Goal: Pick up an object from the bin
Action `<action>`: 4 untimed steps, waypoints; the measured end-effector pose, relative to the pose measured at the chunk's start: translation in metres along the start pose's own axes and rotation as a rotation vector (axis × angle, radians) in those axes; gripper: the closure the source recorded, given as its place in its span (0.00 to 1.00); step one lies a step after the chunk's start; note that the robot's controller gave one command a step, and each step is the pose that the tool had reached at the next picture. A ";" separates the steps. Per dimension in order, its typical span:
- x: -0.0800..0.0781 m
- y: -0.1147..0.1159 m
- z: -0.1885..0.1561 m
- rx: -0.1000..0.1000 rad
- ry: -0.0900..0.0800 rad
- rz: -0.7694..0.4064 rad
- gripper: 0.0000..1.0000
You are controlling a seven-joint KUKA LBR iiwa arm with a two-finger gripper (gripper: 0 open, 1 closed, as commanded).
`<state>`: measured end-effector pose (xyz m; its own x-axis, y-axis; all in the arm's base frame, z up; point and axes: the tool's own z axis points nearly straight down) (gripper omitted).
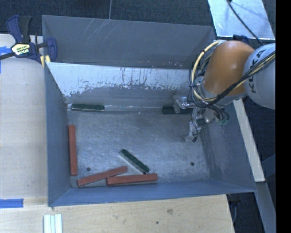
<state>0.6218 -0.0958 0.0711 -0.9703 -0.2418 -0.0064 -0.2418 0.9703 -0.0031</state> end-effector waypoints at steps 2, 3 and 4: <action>-0.013 0.030 -0.014 -0.004 0.007 0.066 0.00; -0.013 0.028 -0.018 -0.002 0.002 0.069 1.00; -0.013 0.028 -0.018 -0.002 0.003 0.069 0.00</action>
Offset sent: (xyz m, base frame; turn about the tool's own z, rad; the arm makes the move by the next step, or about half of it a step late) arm -0.0039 -0.0069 0.0661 0.0342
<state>0.6277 -0.0657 0.0889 -0.9847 -0.1744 -0.0038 -0.1744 0.9847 -0.0004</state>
